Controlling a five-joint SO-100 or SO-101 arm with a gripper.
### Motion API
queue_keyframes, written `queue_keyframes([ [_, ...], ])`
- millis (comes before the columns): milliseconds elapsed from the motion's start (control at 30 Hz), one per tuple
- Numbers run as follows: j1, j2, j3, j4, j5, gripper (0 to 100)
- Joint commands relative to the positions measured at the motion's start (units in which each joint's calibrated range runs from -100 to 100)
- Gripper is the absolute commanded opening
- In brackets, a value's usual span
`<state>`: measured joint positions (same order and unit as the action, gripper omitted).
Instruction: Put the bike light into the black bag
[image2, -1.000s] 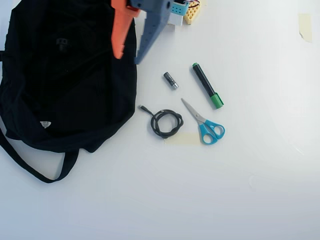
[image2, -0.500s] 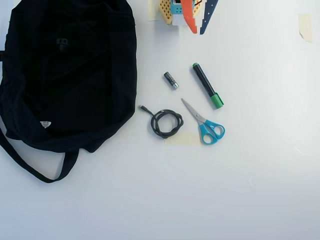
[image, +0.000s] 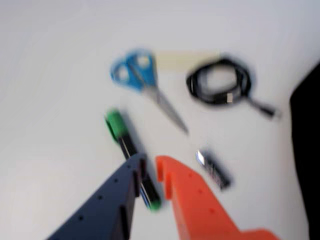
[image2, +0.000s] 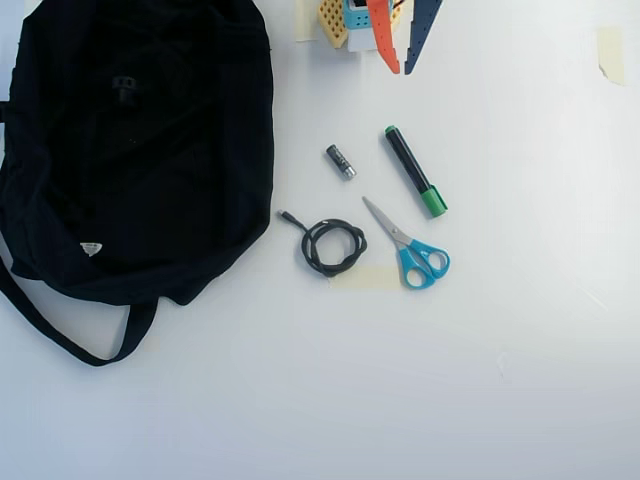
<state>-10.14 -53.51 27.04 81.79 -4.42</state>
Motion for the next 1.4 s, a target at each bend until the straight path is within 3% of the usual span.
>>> queue_keyframes([
  [0,0.27,-7.65,13.48,-2.9,0.49,2],
  [567,1.69,-46.41,59.03,-7.03,0.54,2],
  [1367,2.29,-45.99,72.24,-9.79,0.54,2],
])
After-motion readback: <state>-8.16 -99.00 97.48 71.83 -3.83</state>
